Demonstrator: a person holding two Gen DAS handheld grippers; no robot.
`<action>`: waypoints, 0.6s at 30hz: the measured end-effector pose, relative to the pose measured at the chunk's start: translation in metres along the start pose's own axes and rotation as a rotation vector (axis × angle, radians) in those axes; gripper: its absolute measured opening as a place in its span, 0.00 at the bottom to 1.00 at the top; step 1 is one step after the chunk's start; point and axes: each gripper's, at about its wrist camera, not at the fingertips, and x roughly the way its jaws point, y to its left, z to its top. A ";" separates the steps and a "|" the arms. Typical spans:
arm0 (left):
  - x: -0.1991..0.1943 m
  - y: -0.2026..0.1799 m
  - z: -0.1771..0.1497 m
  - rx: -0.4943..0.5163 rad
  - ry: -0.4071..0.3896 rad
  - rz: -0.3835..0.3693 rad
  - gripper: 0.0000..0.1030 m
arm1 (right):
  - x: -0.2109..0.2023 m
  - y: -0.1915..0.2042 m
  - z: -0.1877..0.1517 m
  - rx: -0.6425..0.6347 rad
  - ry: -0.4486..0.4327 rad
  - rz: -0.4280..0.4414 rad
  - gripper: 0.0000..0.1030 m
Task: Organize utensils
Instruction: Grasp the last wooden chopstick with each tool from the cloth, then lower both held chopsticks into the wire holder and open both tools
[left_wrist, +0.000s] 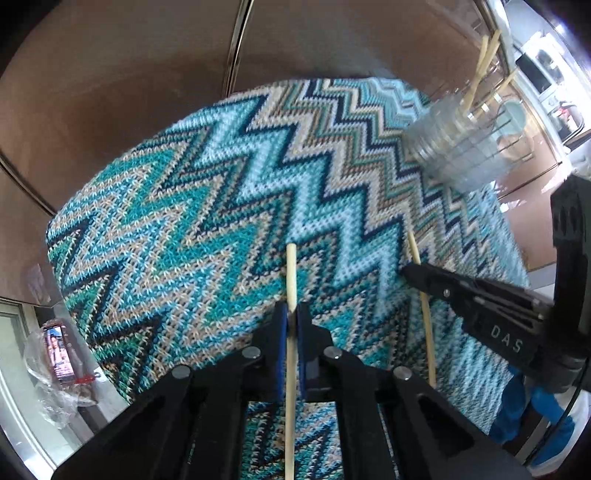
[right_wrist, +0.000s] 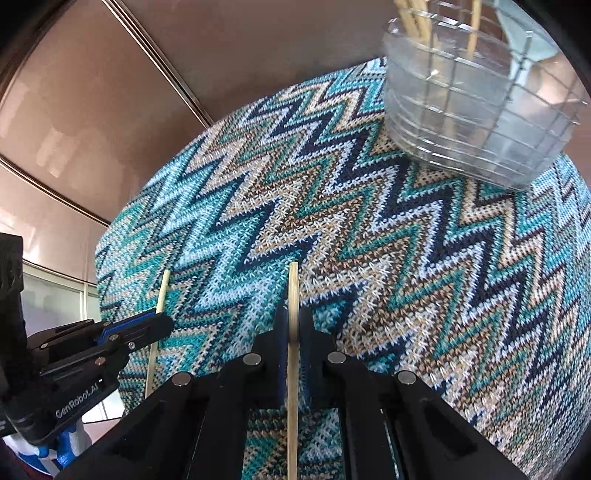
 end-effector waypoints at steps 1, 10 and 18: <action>-0.003 -0.001 -0.001 0.003 -0.010 0.002 0.04 | -0.005 -0.001 -0.003 0.000 -0.011 0.001 0.06; -0.040 -0.015 -0.009 0.024 -0.117 -0.021 0.04 | -0.066 -0.005 -0.034 0.012 -0.159 0.049 0.06; -0.082 -0.032 -0.027 0.066 -0.237 -0.055 0.04 | -0.119 0.010 -0.058 0.003 -0.291 0.079 0.06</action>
